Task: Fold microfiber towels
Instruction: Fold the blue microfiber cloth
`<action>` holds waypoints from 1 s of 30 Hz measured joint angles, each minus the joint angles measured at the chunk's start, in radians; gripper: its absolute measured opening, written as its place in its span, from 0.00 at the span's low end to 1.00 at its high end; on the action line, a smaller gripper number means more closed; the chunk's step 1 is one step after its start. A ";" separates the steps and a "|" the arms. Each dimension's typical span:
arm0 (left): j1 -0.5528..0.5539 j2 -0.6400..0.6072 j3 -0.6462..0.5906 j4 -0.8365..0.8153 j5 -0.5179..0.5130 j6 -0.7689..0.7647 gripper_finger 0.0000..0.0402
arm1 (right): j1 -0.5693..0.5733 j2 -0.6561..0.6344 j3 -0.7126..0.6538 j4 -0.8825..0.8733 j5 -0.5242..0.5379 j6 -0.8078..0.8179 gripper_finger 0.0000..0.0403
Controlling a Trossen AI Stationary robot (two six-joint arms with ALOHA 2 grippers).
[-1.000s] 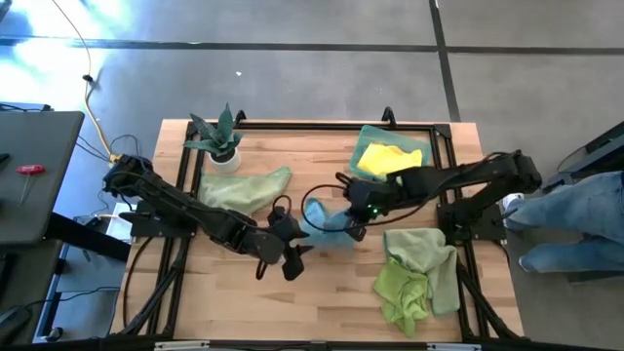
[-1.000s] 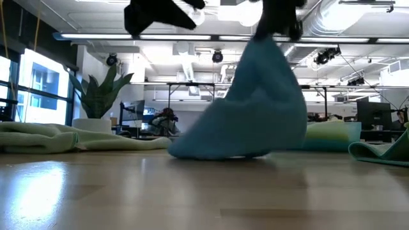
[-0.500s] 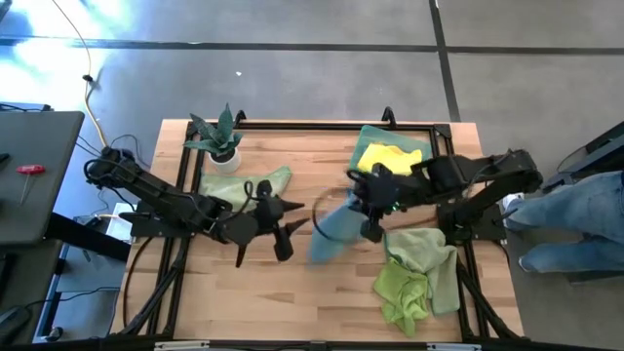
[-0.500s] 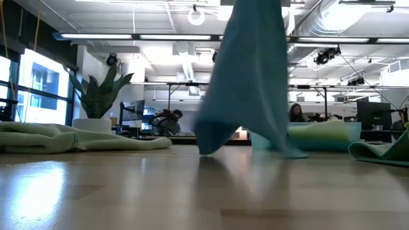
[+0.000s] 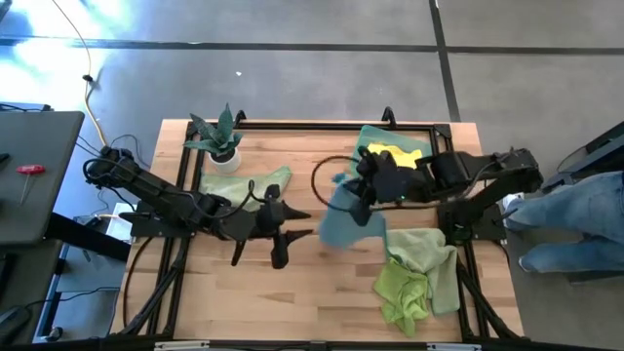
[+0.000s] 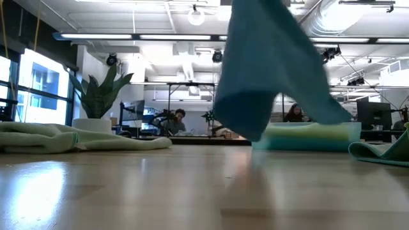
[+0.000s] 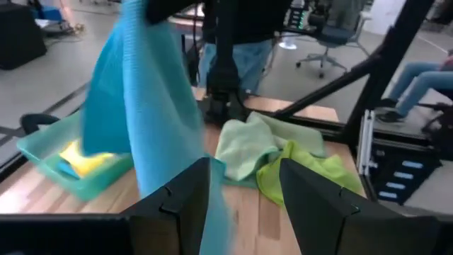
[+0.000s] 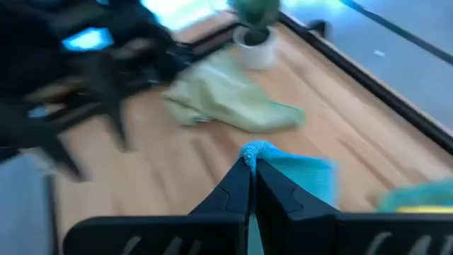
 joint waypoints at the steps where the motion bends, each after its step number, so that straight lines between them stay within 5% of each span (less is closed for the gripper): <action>1: 0.000 0.000 0.000 0.003 -0.017 0.000 0.41 | 0.003 0.000 0.000 0.038 -0.024 -0.040 0.00; 4: 0.005 0.000 0.000 0.009 -0.053 0.013 0.41 | 0.003 -0.002 0.000 0.102 -0.064 -0.083 0.00; 10: 0.024 0.000 0.000 0.072 -0.075 0.019 0.41 | -0.024 -0.003 0.000 0.137 0.194 0.090 0.00; 18: 0.055 0.000 0.000 0.097 -0.297 0.045 0.41 | -0.028 0.004 0.000 0.354 0.268 0.044 0.00; 26: 0.063 0.001 0.000 0.222 -0.236 0.224 0.41 | -0.016 0.056 0.000 0.559 0.510 -0.018 0.00; 30: 0.063 0.013 0.001 0.205 -0.155 0.314 0.41 | -0.024 0.069 0.000 0.739 0.522 -0.127 0.00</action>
